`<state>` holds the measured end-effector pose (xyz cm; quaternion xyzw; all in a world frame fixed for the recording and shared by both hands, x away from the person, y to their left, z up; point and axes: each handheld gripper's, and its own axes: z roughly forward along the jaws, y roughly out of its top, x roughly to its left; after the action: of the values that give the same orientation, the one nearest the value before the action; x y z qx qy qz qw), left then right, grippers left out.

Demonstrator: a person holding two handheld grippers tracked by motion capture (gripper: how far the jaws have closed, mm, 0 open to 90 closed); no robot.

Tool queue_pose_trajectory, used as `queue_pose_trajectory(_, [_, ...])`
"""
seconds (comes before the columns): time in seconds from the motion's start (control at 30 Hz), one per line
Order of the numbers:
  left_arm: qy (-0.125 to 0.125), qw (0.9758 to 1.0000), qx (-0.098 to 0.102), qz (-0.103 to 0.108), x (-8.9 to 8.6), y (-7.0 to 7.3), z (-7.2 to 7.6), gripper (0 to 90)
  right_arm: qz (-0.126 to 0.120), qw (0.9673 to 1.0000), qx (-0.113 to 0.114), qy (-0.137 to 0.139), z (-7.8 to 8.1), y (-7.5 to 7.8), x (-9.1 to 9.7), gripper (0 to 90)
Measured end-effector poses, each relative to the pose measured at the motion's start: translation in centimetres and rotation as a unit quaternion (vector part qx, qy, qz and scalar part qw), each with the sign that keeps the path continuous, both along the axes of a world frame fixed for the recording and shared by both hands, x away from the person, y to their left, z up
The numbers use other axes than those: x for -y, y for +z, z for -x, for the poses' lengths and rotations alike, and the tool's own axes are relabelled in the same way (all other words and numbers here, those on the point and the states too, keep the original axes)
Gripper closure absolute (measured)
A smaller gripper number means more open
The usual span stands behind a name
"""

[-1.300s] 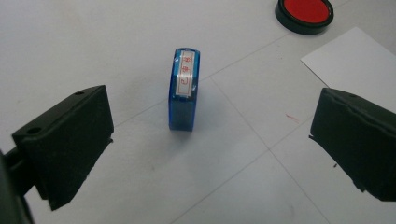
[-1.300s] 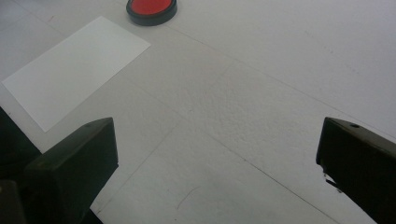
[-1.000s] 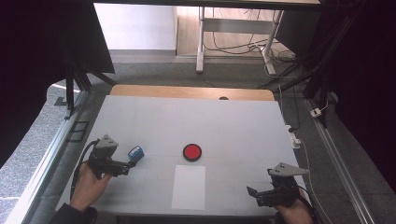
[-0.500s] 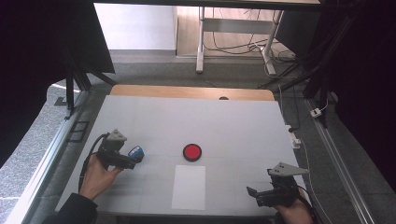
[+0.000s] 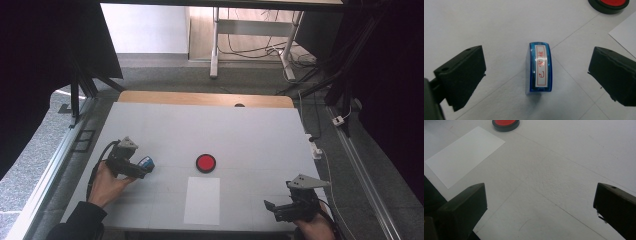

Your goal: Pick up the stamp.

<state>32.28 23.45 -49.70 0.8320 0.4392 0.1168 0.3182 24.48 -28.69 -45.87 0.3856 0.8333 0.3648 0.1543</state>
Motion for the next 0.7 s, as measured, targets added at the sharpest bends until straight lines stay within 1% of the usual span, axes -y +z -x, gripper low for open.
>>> queue_pose_trajectory(0.03, [0.001,1.0,-0.002,-0.002,0.06,-0.17,-0.03,3.6,0.0,1.0,0.0,0.0,0.01,0.0,-0.03,0.0])
queue_pose_trajectory(0.07, [0.001,1.0,-0.004,-0.009,0.11,-0.29,-0.07,3.6,0.0,1.0,0.0,0.0,0.01,0.0,-0.03,0.0])
queue_pose_trajectory(0.13, [-0.001,0.9998,-0.003,-0.019,0.19,-0.45,-0.06,6.3,0.004,1.0,0.0,0.002,0.02,0.01,-0.03,0.0])
queue_pose_trajectory(0.17, [-0.001,0.9998,-0.001,-0.022,0.24,-0.46,-0.05,6.3,0.004,1.0,0.0,0.002,0.02,0.01,-0.03,0.0])
queue_pose_trajectory(0.2, [-0.002,0.9997,0.0,-0.022,0.27,-0.45,-0.04,9.9,0.004,1.0,-0.001,0.002,0.02,0.01,-0.04,0.0])
queue_pose_trajectory(0.23, [-0.003,0.9997,0.002,-0.023,0.3,-0.45,-0.02,9.9,0.004,1.0,-0.001,0.002,0.02,0.01,-0.05,0.0])
queue_pose_trajectory(0.3, [-0.005,0.9995,0.004,-0.03,0.36,-0.43,0.02,15.7,0.004,1.0,-0.001,0.003,0.0,0.0,-0.05,0.0])
queue_pose_trajectory(0.33, [-0.007,0.9994,0.006,-0.032,0.39,-0.43,0.04,23.0,0.004,1.0,-0.001,0.002,0.01,0.0,-0.05,0.0])
queue_pose_trajectory(0.37, [-0.01,0.9994,0.006,-0.033,0.41,-0.42,0.06,23.0,0.004,1.0,-0.001,0.003,0.01,0.0,-0.06,0.0])
queue_pose_trajectory(0.4, [-0.011,0.9993,0.007,-0.036,0.44,-0.37,0.08,29.2,0.005,1.0,-0.001,0.003,0.02,0.0,-0.07,0.0])
queue_pose_trajectory(0.43, [-0.013,0.9991,0.009,-0.038,0.45,-0.31,0.11,29.2,0.005,1.0,-0.001,0.003,0.02,0.0,-0.07,0.0])
queue_pose_trajectory(0.47, [-0.015,0.9991,0.009,-0.037,0.43,-0.21,0.15,37.6,0.005,1.0,-0.001,0.003,0.01,-0.01,-0.08,0.0])
queue_pose_trajectory(0.5, [-0.016,0.9992,0.011,-0.036,0.45,-0.17,0.18,37.6,0.005,1.0,-0.001,0.003,0.01,-0.01,-0.08,0.0])
queue_pose_trajectory(0.6, [-0.019,0.999,0.01,-0.038,0.44,-0.1,0.19,45.0,0.006,1.0,-0.002,0.004,0.02,-0.01,-0.09,0.0])
queue_pose_trajectory(0.67, [-0.018,0.9991,0.008,-0.036,0.4,-0.07,0.17,52.0,0.006,1.0,-0.002,0.004,0.02,-0.01,-0.08,0.0])
queue_pose_trajectory(0.7, [-0.017,0.9992,0.007,-0.035,0.38,-0.05,0.18,53.5,0.006,1.0,-0.002,0.004,0.02,-0.01,-0.08,0.0])
